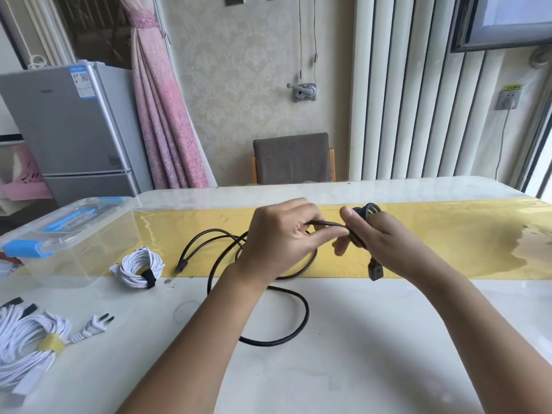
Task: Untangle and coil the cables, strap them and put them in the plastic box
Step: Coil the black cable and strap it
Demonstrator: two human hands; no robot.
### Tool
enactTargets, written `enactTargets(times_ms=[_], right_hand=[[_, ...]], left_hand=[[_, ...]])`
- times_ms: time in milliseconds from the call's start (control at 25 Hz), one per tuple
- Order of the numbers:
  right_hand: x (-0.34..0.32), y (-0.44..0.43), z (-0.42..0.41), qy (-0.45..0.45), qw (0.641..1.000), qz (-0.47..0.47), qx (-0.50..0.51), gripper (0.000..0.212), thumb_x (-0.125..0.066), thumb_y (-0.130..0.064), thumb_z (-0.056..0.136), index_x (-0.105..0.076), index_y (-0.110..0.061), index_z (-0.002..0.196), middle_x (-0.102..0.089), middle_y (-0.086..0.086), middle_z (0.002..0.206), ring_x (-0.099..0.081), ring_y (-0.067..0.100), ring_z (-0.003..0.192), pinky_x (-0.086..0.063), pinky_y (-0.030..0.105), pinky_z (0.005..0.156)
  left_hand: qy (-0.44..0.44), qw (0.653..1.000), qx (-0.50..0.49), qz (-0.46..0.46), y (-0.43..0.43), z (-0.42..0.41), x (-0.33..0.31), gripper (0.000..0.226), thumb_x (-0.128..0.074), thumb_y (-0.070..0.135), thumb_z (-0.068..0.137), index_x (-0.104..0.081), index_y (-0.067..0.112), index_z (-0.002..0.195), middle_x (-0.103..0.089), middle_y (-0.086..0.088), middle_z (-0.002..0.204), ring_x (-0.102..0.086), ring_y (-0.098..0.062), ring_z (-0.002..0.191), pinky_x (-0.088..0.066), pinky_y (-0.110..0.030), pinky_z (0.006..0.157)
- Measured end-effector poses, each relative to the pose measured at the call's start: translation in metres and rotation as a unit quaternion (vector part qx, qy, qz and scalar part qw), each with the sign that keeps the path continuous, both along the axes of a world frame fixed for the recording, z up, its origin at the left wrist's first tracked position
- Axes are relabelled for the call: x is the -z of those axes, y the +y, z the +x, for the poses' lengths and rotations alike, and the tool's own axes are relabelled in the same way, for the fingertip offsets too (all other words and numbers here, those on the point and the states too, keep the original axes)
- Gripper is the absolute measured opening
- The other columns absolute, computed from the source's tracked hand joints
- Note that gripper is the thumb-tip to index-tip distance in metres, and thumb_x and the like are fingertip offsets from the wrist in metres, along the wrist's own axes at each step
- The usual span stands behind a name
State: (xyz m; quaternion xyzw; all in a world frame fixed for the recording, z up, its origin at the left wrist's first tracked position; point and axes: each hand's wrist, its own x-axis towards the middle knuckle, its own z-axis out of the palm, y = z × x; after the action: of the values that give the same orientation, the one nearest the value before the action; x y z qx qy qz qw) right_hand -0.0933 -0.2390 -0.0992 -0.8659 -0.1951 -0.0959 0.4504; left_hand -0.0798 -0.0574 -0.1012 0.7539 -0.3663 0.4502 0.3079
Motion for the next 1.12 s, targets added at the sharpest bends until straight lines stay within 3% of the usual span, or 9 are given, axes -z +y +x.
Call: enactTargets(times_ms=[200, 320, 440, 600, 680, 760, 880, 1040, 1120], right_hand=[[0.006, 0.010, -0.005, 0.131, 0.971, 0.065, -0.188, 0.047, -0.053, -0.047, 0.090, -0.060, -0.010, 0.061, -0.057, 0.008, 0.052, -0.062, 0.018, 0.054, -0.051, 0.035, 0.079], [0.012, 0.015, -0.004, 0.210, 0.922, 0.096, -0.310, 0.025, -0.063, -0.025, 0.088, -0.065, -0.008, 0.071, -0.054, 0.005, 0.050, -0.057, 0.014, 0.050, -0.049, 0.027, 0.071], [0.012, 0.011, -0.004, 0.289, 0.830, 0.163, -0.448, 0.021, -0.061, -0.026, 0.090, -0.067, -0.009, 0.079, -0.051, -0.007, 0.050, -0.045, 0.005, 0.039, -0.045, 0.021, 0.062], [0.010, 0.010, -0.006, 0.301, 0.684, 0.312, -0.587, 0.019, -0.049, -0.011, 0.097, -0.059, 0.005, 0.096, -0.042, 0.010, 0.051, -0.052, 0.001, 0.045, -0.050, 0.015, 0.062], [0.008, 0.009, -0.006, 0.304, 0.637, 0.383, -0.596, 0.020, -0.047, -0.008, 0.098, -0.057, 0.009, 0.102, -0.053, 0.013, 0.065, -0.035, 0.002, 0.037, -0.046, 0.014, 0.056], [0.006, 0.006, -0.004, 0.301, 0.632, 0.431, -0.569, 0.024, -0.045, -0.012, 0.100, -0.056, 0.008, 0.104, -0.061, 0.010, 0.083, -0.022, 0.002, 0.036, -0.037, 0.018, 0.051], [0.001, 0.002, 0.002, 0.293, 0.633, 0.493, -0.520, 0.033, -0.039, -0.019, 0.102, -0.058, 0.008, 0.101, -0.049, 0.008, 0.072, -0.019, 0.003, 0.037, -0.032, 0.021, 0.050], [-0.004, -0.011, 0.012, 0.291, 0.571, 0.577, -0.506, 0.042, -0.037, -0.028, 0.103, -0.059, 0.007, 0.098, -0.053, 0.014, 0.071, -0.024, 0.010, 0.037, -0.032, 0.024, 0.050], [-0.008, -0.014, 0.012, 0.248, 0.614, 0.612, -0.433, 0.043, -0.038, -0.030, 0.101, -0.065, 0.000, 0.088, -0.057, 0.008, 0.067, -0.029, 0.009, 0.038, -0.034, 0.021, 0.046]], left_hand=[[0.038, 0.998, -0.018, -0.042, 0.020, 0.005, -0.010, 0.046, -0.075, 0.048, 0.071, -0.061, 0.005, 0.059, -0.038, 0.007, 0.053, -0.033, -0.015, 0.050, -0.028, -0.027, 0.047], [0.080, 0.994, -0.022, -0.065, 0.030, 0.013, -0.006, 0.056, -0.069, 0.055, 0.070, -0.051, 0.004, 0.056, -0.040, -0.002, 0.053, -0.037, -0.021, 0.052, -0.032, -0.032, 0.049], [0.125, 0.987, -0.012, -0.102, 0.037, 0.020, -0.001, 0.060, -0.064, 0.060, 0.070, -0.044, 0.006, 0.055, -0.037, -0.001, 0.053, -0.034, -0.017, 0.053, -0.030, -0.029, 0.051], [0.178, 0.975, -0.008, -0.131, 0.040, 0.026, 0.007, 0.058, -0.056, 0.058, 0.075, -0.041, 0.007, 0.053, -0.033, 0.009, 0.048, -0.029, -0.006, 0.049, -0.026, -0.017, 0.050], [0.227, 0.968, -0.018, -0.108, 0.037, 0.030, 0.012, 0.053, -0.051, 0.058, 0.078, -0.041, 0.014, 0.051, -0.040, 0.011, 0.045, -0.035, -0.006, 0.046, -0.028, -0.014, 0.051], [0.283, 0.956, -0.028, -0.074, 0.032, 0.033, 0.020, 0.048, -0.051, 0.051, 0.084, -0.042, 0.019, 0.050, -0.043, 0.013, 0.042, -0.038, -0.004, 0.044, -0.029, -0.014, 0.051], [0.331, 0.943, -0.031, -0.029, 0.019, 0.033, 0.030, 0.048, -0.047, 0.053, 0.087, -0.045, 0.022, 0.050, -0.036, 0.009, 0.041, -0.035, -0.006, 0.045, -0.029, -0.018, 0.052], [0.367, 0.929, -0.014, 0.032, -0.008, 0.019, 0.037, 0.049, -0.040, 0.054, 0.092, -0.047, 0.024, 0.054, -0.036, 0.008, 0.041, -0.033, -0.007, 0.042, -0.026, -0.019, 0.048], [0.367, 0.929, 0.005, 0.053, -0.018, 0.011, 0.037, 0.047, -0.041, 0.048, 0.097, -0.049, 0.022, 0.059, -0.034, 0.007, 0.042, -0.031, -0.008, 0.041, -0.025, -0.020, 0.046]])
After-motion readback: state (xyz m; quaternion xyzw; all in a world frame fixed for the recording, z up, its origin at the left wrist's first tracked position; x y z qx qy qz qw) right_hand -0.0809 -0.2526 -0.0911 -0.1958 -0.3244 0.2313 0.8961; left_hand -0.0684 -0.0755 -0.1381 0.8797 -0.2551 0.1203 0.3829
